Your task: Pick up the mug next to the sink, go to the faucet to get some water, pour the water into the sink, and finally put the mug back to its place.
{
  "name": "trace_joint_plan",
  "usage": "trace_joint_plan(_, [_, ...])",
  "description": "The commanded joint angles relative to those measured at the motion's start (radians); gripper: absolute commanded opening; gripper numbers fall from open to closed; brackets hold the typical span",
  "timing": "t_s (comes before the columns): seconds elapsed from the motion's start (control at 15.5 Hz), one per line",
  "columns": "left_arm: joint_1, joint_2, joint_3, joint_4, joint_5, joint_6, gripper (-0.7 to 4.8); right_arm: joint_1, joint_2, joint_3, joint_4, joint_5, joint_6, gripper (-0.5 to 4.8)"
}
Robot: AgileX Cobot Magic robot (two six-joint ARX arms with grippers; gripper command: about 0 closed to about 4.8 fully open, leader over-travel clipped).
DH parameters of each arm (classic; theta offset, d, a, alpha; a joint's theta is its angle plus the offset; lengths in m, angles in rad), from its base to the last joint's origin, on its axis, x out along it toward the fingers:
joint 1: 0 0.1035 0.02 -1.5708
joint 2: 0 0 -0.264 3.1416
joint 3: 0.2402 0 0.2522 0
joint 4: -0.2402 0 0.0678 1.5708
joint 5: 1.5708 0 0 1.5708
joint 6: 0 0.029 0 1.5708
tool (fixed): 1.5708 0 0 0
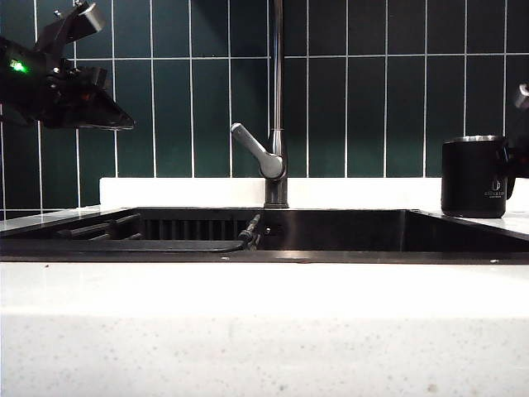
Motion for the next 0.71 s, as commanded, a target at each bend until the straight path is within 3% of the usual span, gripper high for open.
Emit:
trace_joint_plan(0.06, [0.0, 0.0, 0.003, -0.016, 0.005, 0.003, 0.92, 0.0, -0.002, 0.003, 0.011, -0.024, 0.002, 0.39])
trace_joint_plan(0.26, [0.0, 0.0, 0.003, -0.014, 0.019, 0.003, 0.88, 0.0, -0.002, 0.003, 0.018, -0.026, 0.002, 0.2])
trace_joint_plan(0.45, [0.0, 0.0, 0.004, 0.009, 0.152, 0.001, 0.79, 0.002, -0.013, 0.003, 0.051, -0.071, 0.064, -0.02])
trace_joint_plan(0.71, [0.0, 0.0, 0.03, 0.008, 0.188, -0.045, 0.79, 0.001, -0.08, 0.003, 0.053, -0.071, 0.13, -0.02])
